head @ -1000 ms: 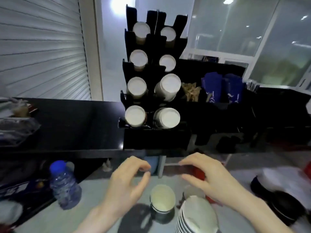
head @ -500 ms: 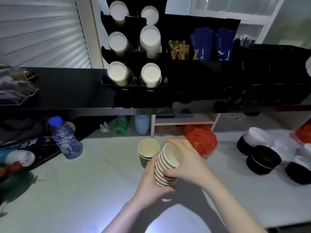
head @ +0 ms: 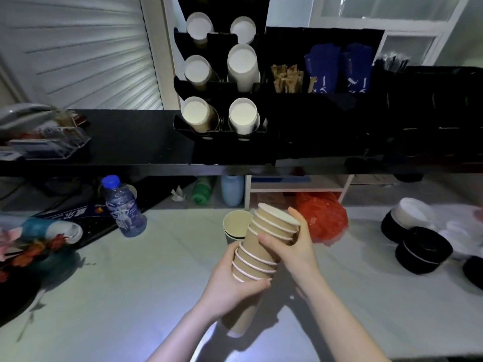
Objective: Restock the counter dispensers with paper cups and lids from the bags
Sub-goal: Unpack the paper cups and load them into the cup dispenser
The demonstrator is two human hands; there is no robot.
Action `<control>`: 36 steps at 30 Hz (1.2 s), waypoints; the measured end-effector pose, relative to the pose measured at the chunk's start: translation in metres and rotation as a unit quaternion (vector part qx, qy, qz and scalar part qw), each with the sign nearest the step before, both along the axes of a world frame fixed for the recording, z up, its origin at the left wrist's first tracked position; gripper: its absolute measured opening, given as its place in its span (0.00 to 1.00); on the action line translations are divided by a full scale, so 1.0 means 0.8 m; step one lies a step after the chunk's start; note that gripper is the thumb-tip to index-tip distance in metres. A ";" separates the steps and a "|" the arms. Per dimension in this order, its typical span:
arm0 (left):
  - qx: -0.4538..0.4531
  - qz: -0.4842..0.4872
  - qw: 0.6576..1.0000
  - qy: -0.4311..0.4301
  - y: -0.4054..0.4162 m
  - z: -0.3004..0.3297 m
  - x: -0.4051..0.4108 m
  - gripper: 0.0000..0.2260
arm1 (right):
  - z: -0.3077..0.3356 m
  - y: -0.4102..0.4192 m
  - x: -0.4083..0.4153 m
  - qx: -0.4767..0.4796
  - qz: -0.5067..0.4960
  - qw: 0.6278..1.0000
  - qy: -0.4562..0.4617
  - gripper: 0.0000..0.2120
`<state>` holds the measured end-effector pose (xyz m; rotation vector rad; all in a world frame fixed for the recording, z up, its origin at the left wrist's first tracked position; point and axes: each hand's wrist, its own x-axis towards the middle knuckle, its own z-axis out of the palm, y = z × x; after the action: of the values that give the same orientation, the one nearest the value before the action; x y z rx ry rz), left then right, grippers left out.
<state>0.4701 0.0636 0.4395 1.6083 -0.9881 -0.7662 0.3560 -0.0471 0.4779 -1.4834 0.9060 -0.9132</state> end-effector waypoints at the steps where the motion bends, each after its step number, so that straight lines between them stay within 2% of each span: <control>1: -0.001 0.001 1.000 0.001 0.003 0.002 0.001 0.33 | 0.005 -0.005 -0.003 0.001 0.017 1.000 -0.004 0.45; 4: -0.020 0.000 1.000 0.003 0.000 0.015 -0.001 0.42 | 0.012 -0.007 -0.003 -0.019 0.093 0.995 0.037 0.44; 9: -0.047 -0.034 0.998 -0.020 -0.011 0.033 -0.004 0.47 | 0.013 0.000 -0.002 -0.020 0.085 0.996 0.025 0.46; 15: -0.013 -0.022 0.998 -0.056 -0.011 0.030 -0.005 0.40 | 0.013 -0.011 -0.008 -0.016 0.023 0.999 0.043 0.37; 18: -0.012 -0.022 0.999 -0.048 -0.017 0.029 -0.007 0.40 | 0.010 -0.015 -0.010 0.013 0.019 1.000 0.007 0.33; 20: 0.002 -0.040 0.997 -0.059 -0.015 0.026 -0.006 0.40 | 0.008 -0.021 -0.015 0.049 -0.006 0.997 -0.054 0.30; 23: 0.024 -0.054 0.996 -0.066 -0.002 0.009 -0.002 0.41 | 0.014 -0.052 -0.039 0.105 -0.080 0.983 -0.126 0.37; 24: 0.028 -0.044 0.997 -0.056 0.003 0.002 0.000 0.41 | 0.016 -0.063 -0.050 0.089 -0.091 0.985 -0.113 0.40; 26: 0.034 -0.019 0.999 -0.033 0.010 -0.008 0.005 0.41 | 0.008 -0.074 -0.070 0.029 -0.106 0.994 -0.025 0.42; 29: 0.035 -0.003 0.999 -0.015 0.009 -0.015 0.008 0.40 | -0.037 -0.056 -0.085 -0.027 -0.074 0.993 0.093 0.44; 33: 0.030 -0.018 0.999 -0.001 0.002 -0.018 0.001 0.38 | -0.110 -0.021 -0.090 -0.042 -0.075 0.980 0.182 0.47; 36: 0.025 -0.029 0.999 0.007 -0.002 -0.017 -0.004 0.38 | -0.122 -0.022 -0.095 -0.069 -0.052 0.973 0.215 0.46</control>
<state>0.4669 0.0617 0.4260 1.6214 -1.0174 -0.8466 0.2800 -0.0645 0.3803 -1.8078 1.2649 -0.7535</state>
